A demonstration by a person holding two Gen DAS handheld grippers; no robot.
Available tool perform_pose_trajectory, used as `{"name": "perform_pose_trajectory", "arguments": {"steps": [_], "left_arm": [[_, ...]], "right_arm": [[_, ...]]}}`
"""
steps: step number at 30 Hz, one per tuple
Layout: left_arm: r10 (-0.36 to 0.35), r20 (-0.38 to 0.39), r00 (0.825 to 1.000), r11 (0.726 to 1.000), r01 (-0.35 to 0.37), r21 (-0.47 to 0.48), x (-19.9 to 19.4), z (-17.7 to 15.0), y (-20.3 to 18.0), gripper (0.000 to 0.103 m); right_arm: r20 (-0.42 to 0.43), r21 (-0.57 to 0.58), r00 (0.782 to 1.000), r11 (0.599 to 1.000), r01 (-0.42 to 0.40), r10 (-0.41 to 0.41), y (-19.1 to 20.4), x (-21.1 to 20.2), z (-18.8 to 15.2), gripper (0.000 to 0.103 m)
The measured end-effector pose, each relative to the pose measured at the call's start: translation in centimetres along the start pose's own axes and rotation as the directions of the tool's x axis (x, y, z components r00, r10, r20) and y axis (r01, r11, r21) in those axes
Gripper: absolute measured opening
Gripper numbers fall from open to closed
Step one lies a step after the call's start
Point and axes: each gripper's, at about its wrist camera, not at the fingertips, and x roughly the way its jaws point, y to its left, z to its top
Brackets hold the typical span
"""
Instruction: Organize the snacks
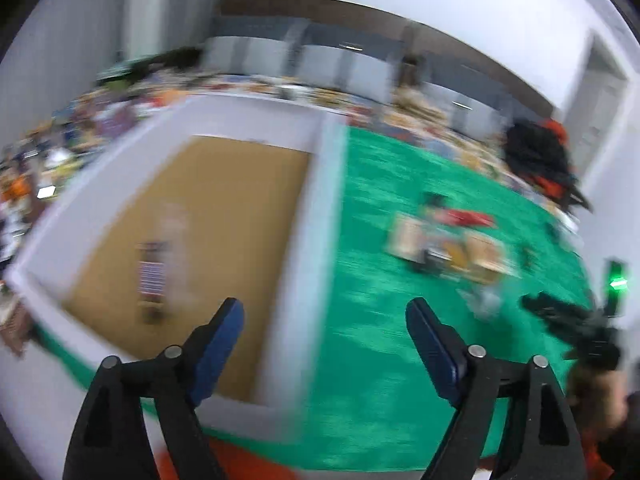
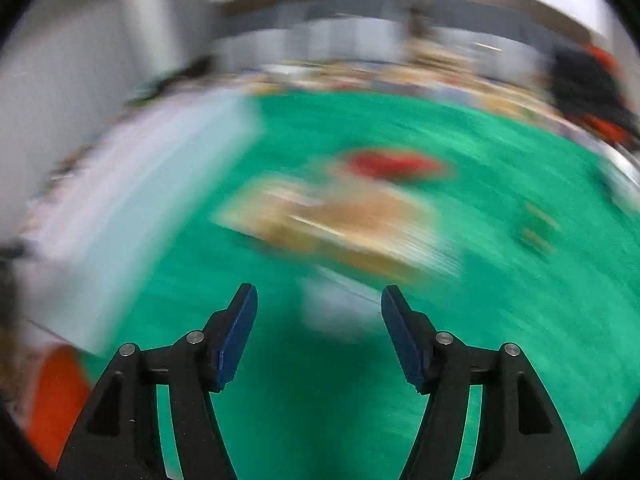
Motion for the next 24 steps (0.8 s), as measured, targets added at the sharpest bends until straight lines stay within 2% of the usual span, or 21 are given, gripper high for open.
{"name": "perform_pose_trajectory", "arguments": {"steps": [2, 3, 5, 9, 11, 14, 16, 17, 20, 24], "left_arm": [[-0.067, -0.04, 0.997, 0.997, 0.069, 0.046, 2.4, -0.9, -3.9, 0.089], [-0.074, -0.063, 0.995, 0.994, 0.079, 0.072, 3.8, -1.3, -5.6, 0.089], [-0.039, -0.109, 0.993, 0.99, 0.053, 0.131, 7.7, -2.1, -8.8, 0.089], [0.03, -0.143, 0.989, 0.987, -0.006, 0.161, 14.0, -2.3, -11.8, 0.089], [0.061, -0.139, 0.988, 0.987, -0.039, 0.156, 16.3, -2.2, -12.6, 0.089], [0.101, -0.136, 0.986, 0.986, -0.081, 0.143, 18.8, -2.0, -12.5, 0.089], [0.14, -0.106, 0.984, 0.979, -0.121, 0.166, 19.6, -2.5, -12.8, 0.093], [0.16, -0.098, 0.982, 0.972, -0.139, 0.191, 19.9, -2.8, -12.9, 0.098], [0.153, -0.108, 0.982, 0.974, -0.132, 0.182, 20.2, -2.8, -12.6, 0.102], [0.152, -0.111, 0.982, 0.975, -0.13, 0.183, 20.2, -2.7, -12.5, 0.103]], "right_arm": [[-0.033, 0.078, 0.99, 0.987, 0.137, -0.135, -6.0, 0.2, -2.6, 0.068], [-0.047, 0.125, 0.982, 0.974, 0.189, -0.185, -8.9, 0.2, -3.6, 0.068], [-0.064, 0.201, 0.966, 0.945, 0.257, -0.249, -13.3, 0.4, -4.5, 0.068], [-0.081, 0.312, 0.96, 0.908, 0.279, -0.267, -18.8, 2.1, -3.6, 0.07], [-0.049, 0.324, 0.953, 0.898, 0.298, -0.299, -20.4, 2.9, -2.6, 0.073], [-0.062, 0.305, 0.946, 0.896, 0.322, -0.319, -22.8, 4.4, -0.7, 0.086], [-0.084, 0.281, 0.939, 0.897, 0.342, -0.332, -23.5, 4.6, 0.0, 0.096], [-0.085, 0.279, 0.945, 0.903, 0.326, -0.315, -24.0, 4.8, 0.1, 0.099], [-0.083, 0.264, 0.948, 0.91, 0.318, -0.307, -23.9, 4.6, -0.5, 0.099], [-0.084, 0.262, 0.947, 0.91, 0.321, -0.31, -23.7, 4.5, -0.7, 0.099]]}}
